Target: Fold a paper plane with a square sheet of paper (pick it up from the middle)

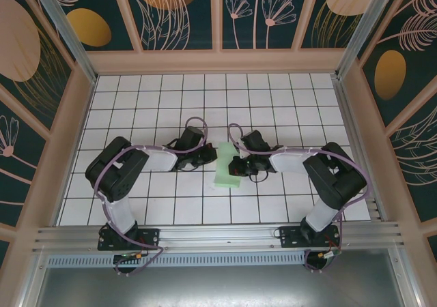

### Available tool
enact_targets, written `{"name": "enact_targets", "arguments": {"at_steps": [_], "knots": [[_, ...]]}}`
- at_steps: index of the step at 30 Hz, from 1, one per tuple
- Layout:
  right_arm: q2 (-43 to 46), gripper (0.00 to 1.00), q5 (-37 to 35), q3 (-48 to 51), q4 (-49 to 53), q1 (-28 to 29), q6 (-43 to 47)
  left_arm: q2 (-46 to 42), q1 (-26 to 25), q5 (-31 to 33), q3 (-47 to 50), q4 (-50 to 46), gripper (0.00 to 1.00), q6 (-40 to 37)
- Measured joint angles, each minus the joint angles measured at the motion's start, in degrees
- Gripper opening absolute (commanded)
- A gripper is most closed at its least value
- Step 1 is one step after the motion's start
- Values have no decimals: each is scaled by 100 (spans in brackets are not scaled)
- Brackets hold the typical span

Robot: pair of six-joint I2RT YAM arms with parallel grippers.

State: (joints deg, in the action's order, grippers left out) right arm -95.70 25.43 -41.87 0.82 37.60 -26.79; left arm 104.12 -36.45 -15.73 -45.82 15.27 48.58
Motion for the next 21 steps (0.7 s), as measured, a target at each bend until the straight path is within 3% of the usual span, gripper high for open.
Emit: {"name": "enact_targets", "arguments": {"at_steps": [6,11,21], "knots": [[-214,0,103,-197,-61,0,258,-494,13,363,0,-721,0,-190],[-538,0,210,-553,-66,0,516,-754,13,420,0,-737,0,-212],[-874,0,350,-898,-203,-26,592,-118,31,280,-238,-695,0,-205]]}}
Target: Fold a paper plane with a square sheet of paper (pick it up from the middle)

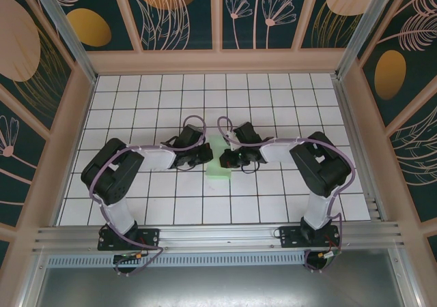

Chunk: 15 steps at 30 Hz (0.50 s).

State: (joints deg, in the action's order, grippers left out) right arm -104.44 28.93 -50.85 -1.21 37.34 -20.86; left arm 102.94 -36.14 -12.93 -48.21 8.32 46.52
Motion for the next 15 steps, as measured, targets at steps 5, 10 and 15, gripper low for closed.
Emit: {"name": "enact_targets", "arguments": {"at_steps": [5,10,15], "knots": [[2,0,35,2,-2,-17,0,116,9,33,-101,-7,0,2],[48,0,116,107,-42,-37,37,118,9,55,-101,-20,0,22],[208,0,254,358,-94,-61,131,133,9,81,-101,-17,0,90]]}}
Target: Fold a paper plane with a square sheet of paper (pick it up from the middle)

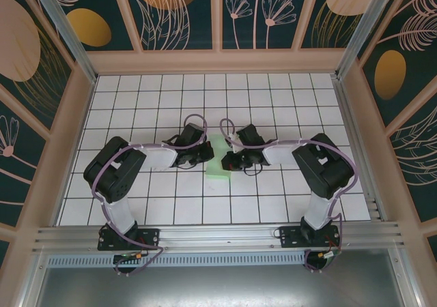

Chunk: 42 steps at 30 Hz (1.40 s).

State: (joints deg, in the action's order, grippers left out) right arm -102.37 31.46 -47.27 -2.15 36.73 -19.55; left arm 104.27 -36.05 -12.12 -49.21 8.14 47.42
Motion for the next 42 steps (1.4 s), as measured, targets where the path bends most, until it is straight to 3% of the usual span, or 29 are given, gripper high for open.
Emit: {"name": "enact_targets", "arguments": {"at_steps": [13,25,34,42], "knots": [[903,0,164,1123,-138,-44,61,37,0,-46,31,127,0,304],[1193,0,-245,476,319,-323,-431,42,162,66,-271,-374,0,-188],[-9,0,-501,-872,-175,-455,-999,-245,756,11,-313,-691,0,-970],[-734,0,-446,-1300,-190,-476,-1043,-767,787,-608,-131,-186,0,-859]]}}
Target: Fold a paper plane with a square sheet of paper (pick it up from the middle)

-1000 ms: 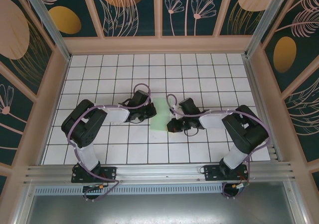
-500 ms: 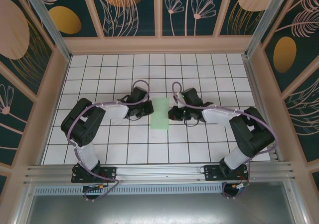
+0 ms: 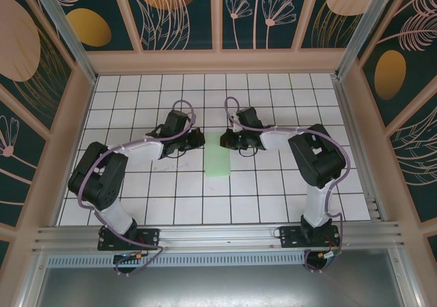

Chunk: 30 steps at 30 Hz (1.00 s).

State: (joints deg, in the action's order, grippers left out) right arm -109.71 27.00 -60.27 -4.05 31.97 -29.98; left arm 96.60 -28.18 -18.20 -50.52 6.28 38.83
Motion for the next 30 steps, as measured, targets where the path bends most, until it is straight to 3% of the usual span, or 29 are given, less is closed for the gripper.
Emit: {"name": "enact_targets", "arguments": {"at_steps": [6,13,16,23,30], "knots": [[-50,0,-210,-11,186,-190,24,-146,0,-223,282,437,0,420],[-173,0,-350,-35,238,-129,-96,-448,0,11,575,466,30,944],[-175,0,-407,-35,205,13,-249,-627,0,160,649,463,34,1097],[-166,0,-538,-22,149,439,-885,-1027,0,210,973,514,32,1311],[179,0,-444,96,144,313,-822,-1084,-304,63,1239,748,14,1589]]}}
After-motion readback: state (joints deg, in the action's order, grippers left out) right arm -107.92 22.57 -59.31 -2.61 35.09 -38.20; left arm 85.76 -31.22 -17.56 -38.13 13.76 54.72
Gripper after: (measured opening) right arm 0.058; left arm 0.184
